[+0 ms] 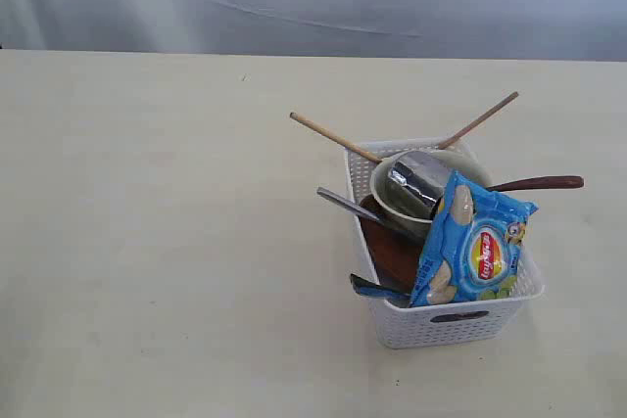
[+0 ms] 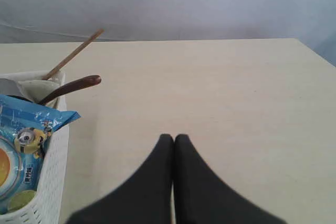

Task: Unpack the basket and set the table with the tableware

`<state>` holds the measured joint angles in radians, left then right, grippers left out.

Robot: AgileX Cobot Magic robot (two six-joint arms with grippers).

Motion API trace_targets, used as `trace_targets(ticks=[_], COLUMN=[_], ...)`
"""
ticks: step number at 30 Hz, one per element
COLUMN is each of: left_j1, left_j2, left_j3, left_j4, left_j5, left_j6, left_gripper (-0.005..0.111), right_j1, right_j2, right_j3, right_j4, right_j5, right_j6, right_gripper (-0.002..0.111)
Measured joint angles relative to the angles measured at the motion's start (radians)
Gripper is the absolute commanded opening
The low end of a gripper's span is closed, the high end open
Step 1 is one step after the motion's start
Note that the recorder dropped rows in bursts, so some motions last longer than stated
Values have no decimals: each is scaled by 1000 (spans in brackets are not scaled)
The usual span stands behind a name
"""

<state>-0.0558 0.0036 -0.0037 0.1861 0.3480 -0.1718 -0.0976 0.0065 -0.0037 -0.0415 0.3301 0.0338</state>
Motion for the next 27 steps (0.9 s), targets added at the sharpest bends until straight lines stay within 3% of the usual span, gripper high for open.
trace_targets(ticks=[13,27], left_j1=[0,0], left_j2=[0,0], left_j3=[0,0], left_j4=[0,0], left_j5=[0,0], left_j6=[0,0], left_gripper=[0,0], right_j1=[0,0], right_j2=[0,0], right_j3=[0,0], right_j4=[0,97], right_j5=[-8,-435], right_j6=[0,115], right_gripper=[0,0])
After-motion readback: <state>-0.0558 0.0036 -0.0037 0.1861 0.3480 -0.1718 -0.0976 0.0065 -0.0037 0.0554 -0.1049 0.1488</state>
